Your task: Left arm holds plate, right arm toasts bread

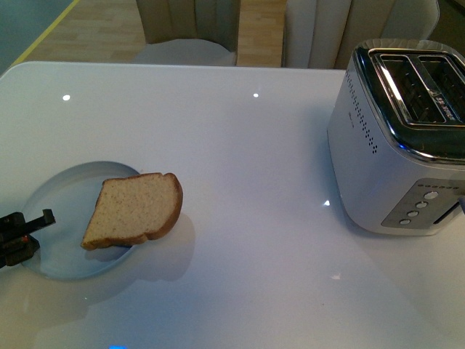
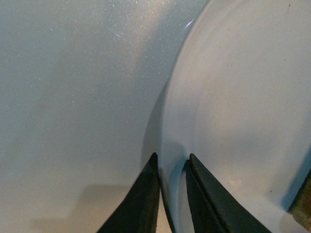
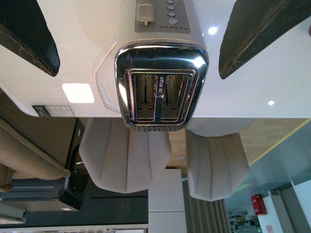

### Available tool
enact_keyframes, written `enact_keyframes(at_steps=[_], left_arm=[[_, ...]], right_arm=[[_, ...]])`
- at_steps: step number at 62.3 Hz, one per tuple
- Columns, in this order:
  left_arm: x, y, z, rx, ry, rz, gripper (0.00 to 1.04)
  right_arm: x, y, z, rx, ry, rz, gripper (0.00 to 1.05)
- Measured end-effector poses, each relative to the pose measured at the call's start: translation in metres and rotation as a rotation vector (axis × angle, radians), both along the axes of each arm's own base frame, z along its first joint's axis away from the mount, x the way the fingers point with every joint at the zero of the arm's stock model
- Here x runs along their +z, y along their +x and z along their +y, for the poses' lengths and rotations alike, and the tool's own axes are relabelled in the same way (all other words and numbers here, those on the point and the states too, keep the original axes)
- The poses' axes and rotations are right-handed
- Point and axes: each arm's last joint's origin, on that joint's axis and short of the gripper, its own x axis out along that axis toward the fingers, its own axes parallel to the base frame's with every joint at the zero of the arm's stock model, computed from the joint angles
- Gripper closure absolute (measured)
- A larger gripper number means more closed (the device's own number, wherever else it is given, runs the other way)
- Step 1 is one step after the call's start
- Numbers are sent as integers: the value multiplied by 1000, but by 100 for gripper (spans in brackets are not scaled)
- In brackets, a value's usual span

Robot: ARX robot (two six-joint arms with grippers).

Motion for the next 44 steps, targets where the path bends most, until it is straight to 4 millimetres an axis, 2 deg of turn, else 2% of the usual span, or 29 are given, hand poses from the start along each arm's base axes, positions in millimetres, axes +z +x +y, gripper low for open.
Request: enact_keyframes(at_steps=[2,11,21,34,44], left_arm=[[1,0,1,9,-9,-4,102],[5,0,4,43,-50,-4,102],[14,-10,8,86,-108,6,102],[38,-21,12,129,-161,-21,102],[67,-29,10,145,-197,-59,102]], right_arm=[[0,0,0,0,0,0,9],[0,0,0,0,0,0,9],[0,0,0,0,0,0,9],[0,0,0,0,0,0,9],[0,0,0,0,0,0,9]])
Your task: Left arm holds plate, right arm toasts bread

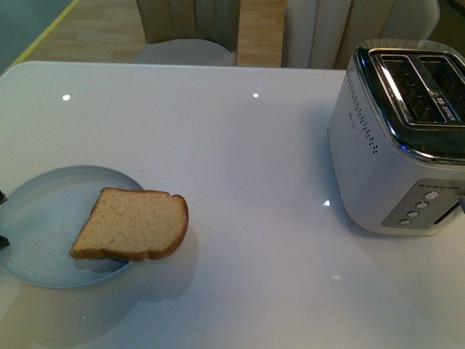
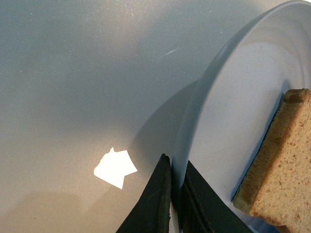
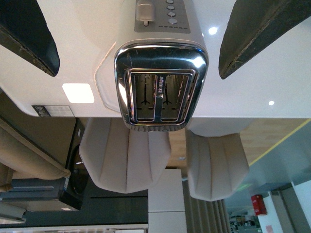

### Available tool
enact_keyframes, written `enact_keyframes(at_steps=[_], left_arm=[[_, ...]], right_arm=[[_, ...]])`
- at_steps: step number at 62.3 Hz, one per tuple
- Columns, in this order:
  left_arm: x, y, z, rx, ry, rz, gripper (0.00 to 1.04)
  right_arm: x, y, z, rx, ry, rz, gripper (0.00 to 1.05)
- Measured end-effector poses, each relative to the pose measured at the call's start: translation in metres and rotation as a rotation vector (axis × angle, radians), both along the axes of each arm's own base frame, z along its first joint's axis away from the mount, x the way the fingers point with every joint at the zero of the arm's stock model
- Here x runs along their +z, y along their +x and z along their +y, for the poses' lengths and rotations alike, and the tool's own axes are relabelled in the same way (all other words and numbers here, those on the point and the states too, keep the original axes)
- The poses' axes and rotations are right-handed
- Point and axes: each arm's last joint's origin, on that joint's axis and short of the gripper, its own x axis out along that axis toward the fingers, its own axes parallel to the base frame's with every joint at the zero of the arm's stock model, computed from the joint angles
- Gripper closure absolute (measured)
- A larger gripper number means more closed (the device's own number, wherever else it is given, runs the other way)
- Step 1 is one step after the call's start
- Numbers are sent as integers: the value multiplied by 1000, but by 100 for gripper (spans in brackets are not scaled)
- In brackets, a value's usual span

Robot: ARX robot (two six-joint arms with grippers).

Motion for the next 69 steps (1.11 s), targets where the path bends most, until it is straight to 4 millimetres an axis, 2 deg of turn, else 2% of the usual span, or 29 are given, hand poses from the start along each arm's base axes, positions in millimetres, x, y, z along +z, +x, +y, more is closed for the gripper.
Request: enact_keyframes(at_steps=[6,12,22,39,57,69], left_arm=[[20,-2,-5,2,-19,-36,102],[50,-5,-18,4,-38,-82,102],[79,-9,-36,19,-38,-101,102],[131,-3,-84,-20,-59,-192,102],[164,-2,-150,-84,-109,-238,102],[180,-8,-185,-115,-175,-251,102]], right_arm=[[0,0,0,0,0,0,9],[0,0,0,0,0,0,9],[0,0,0,0,0,0,9],[0,0,0,0,0,0,9],[0,0,0,0,0,0,9],[0,0,0,0,0,0,9]])
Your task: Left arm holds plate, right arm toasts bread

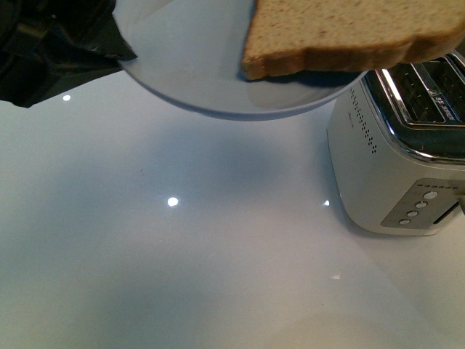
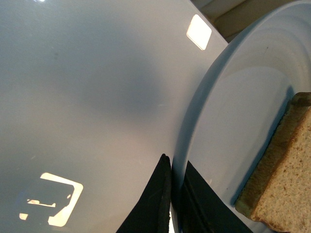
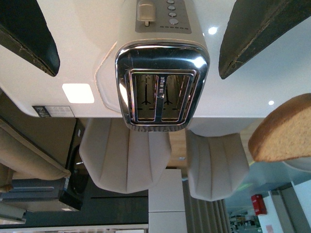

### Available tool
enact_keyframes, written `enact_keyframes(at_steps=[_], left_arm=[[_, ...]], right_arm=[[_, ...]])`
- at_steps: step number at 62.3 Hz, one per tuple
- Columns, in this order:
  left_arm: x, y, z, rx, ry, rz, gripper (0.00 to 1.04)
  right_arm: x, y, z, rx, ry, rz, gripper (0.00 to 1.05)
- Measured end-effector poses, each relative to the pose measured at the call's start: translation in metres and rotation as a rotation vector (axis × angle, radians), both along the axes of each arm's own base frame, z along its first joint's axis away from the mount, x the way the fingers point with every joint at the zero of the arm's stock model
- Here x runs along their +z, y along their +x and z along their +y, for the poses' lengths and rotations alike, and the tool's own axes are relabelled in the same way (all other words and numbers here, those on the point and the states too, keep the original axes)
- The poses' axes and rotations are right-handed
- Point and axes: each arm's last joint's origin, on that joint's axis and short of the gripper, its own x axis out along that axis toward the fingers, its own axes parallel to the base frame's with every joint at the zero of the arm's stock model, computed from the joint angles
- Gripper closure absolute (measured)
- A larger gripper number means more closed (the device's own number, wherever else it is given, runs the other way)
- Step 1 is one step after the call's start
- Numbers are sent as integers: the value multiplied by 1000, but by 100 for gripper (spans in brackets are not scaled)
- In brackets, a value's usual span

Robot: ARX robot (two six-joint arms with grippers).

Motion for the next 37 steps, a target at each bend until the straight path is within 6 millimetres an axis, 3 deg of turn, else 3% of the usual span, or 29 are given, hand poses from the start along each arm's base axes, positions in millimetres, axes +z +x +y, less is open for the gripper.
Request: enact_keyframes(at_steps=[21,31,37], left_arm=[[4,-9,-22,-24,-25,12,102],[5,-9,-22,-25,-30,13,102],[4,-9,-22,-23,-28,17,102]], right_arm=[[0,0,0,0,0,0,9],[-10,2,0,-31,240,478,9],[-9,6,-1,-12,321,495,9]])
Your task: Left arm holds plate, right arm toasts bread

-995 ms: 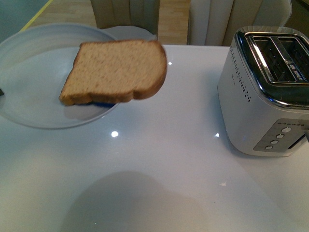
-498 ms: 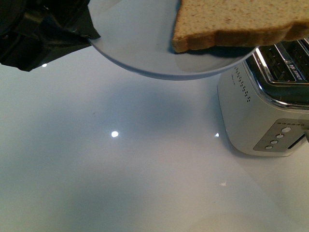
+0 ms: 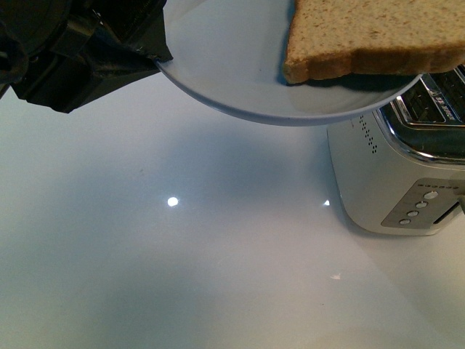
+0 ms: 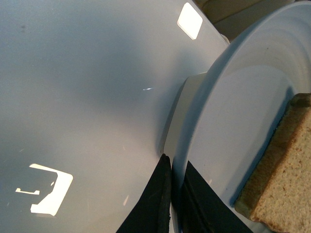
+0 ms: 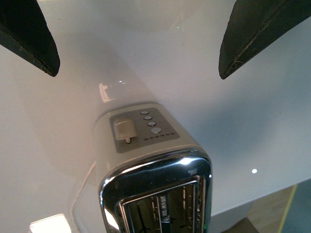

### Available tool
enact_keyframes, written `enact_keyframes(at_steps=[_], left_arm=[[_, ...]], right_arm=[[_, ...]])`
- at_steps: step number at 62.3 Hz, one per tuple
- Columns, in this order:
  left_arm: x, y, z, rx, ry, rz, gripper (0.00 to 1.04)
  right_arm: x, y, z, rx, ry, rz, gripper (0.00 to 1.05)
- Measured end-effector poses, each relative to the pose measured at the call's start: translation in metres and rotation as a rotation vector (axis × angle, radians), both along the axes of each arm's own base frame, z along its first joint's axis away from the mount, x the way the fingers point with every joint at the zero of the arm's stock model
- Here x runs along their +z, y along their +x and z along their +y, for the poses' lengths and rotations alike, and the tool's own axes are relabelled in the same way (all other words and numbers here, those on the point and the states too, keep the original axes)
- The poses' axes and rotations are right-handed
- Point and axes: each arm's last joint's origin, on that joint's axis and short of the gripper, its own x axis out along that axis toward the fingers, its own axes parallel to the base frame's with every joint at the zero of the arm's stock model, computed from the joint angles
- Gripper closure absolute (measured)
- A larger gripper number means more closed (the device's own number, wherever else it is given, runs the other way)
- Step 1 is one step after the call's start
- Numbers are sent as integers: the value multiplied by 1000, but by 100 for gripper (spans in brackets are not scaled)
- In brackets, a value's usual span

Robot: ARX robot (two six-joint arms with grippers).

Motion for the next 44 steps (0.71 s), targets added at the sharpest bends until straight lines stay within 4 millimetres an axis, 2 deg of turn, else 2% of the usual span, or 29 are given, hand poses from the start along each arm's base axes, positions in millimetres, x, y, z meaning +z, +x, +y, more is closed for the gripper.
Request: enact_keyframes(at_steps=[9,17,20,24,27,35,44], left_arm=[[0,0,0,-4,-4,8,102],[-1,0,1,-7,-5,15,102],[-1,0,2,-6,-5,18,102],[-1,0,2,-8,-6,21,102],[-1,0,2,-12,-5,28,102],[1,0,1,-27,-6,32,102],[2,0,1,-31,-7,38,102]], right_arm=[[15,17,-6,9,82,-50,9],[35,43,-14,21,151,-105,9],[49,62,-14,64,191,-130,9],[56,77,-12,106,235,-139,9],[62,96,-8,172,304,-139,9],[62,126,3,264,439,-121,9],[56,140,11,279,495,-93,9]])
